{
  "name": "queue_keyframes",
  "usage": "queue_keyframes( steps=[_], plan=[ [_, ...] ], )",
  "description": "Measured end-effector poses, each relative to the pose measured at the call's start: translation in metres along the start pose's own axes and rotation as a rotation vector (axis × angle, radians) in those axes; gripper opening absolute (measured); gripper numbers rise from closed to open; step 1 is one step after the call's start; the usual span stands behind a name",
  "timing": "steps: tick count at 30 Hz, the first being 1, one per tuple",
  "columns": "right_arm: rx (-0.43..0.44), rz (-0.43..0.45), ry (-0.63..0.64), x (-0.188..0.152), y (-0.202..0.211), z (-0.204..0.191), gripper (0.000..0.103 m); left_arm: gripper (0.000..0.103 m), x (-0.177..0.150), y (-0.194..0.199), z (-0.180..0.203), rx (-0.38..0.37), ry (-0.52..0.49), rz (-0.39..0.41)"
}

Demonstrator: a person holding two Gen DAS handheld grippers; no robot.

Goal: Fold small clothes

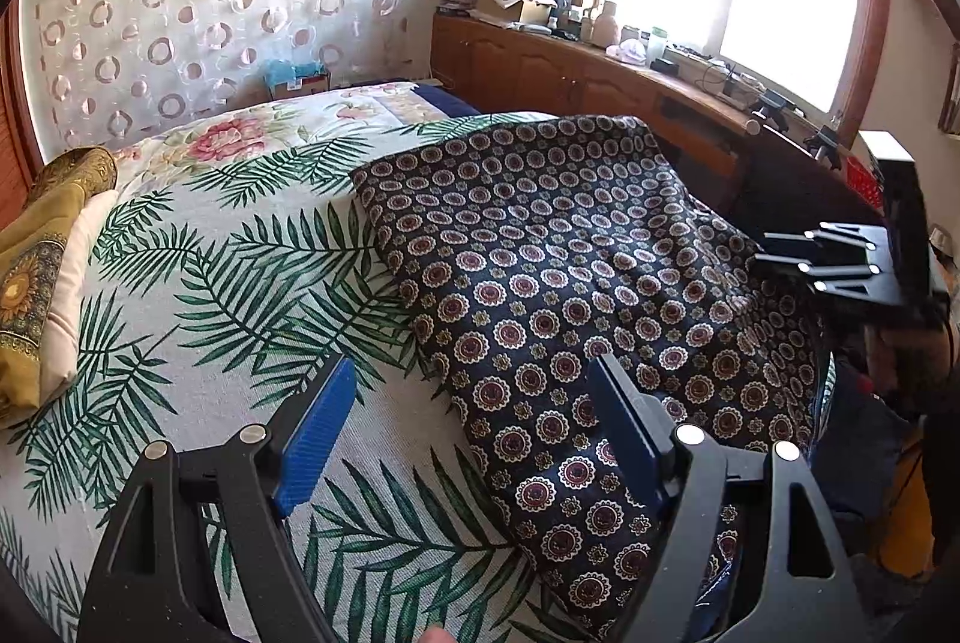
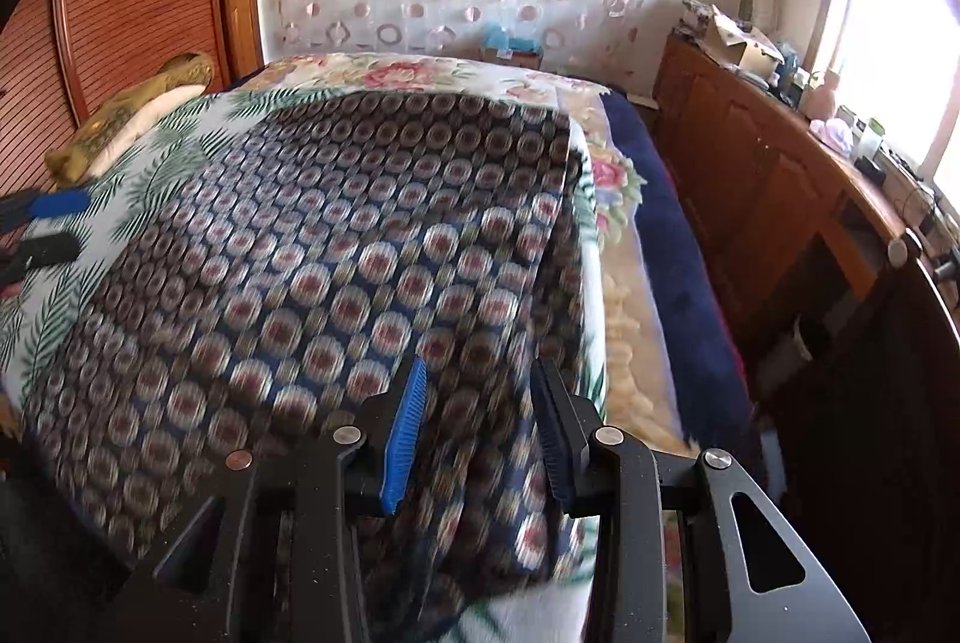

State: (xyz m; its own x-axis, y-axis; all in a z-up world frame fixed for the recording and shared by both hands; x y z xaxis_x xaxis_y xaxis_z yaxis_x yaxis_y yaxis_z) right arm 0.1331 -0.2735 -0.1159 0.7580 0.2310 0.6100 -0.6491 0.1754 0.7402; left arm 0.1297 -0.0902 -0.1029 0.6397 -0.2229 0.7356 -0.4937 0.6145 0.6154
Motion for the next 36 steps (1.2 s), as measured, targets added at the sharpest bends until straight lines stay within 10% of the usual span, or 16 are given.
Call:
queue_keyframes(
  steps=[3,13,23,36],
  plan=[
    [0.006,-0.001,0.022,-0.012,0.004,0.001,0.005,0.08,-0.001,-0.003,0.001,-0.008,0.004,-0.004],
    [-0.023,0.021,-0.044,-0.026,0.027,0.026,0.004,0.08,-0.005,-0.002,0.0,0.0,0.013,-0.005],
    [-0.037,-0.003,-0.104,-0.025,0.007,0.022,0.043,0.08,-0.008,-0.004,0.001,0.001,0.018,-0.013],
    [-0.063,-0.081,-0.141,-0.027,-0.009,0.013,0.055,0.08,-0.027,-0.007,0.005,-0.04,0.02,-0.062]
  ],
)
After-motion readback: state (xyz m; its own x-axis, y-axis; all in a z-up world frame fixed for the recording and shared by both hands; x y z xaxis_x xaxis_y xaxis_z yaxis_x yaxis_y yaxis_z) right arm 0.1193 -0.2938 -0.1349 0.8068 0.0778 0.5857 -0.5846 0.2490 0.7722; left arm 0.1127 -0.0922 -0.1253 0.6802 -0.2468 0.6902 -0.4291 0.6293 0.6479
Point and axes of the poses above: each gripper's, at about its wrist camera, not at the fingertips, and y roughly against the way its jaws point, z to its right, x to its top, the point moved 7 cm from there along -y, roughly the way its jaws point, and after that the axes turned 15 degrees about -x, right-handed, at the moved point
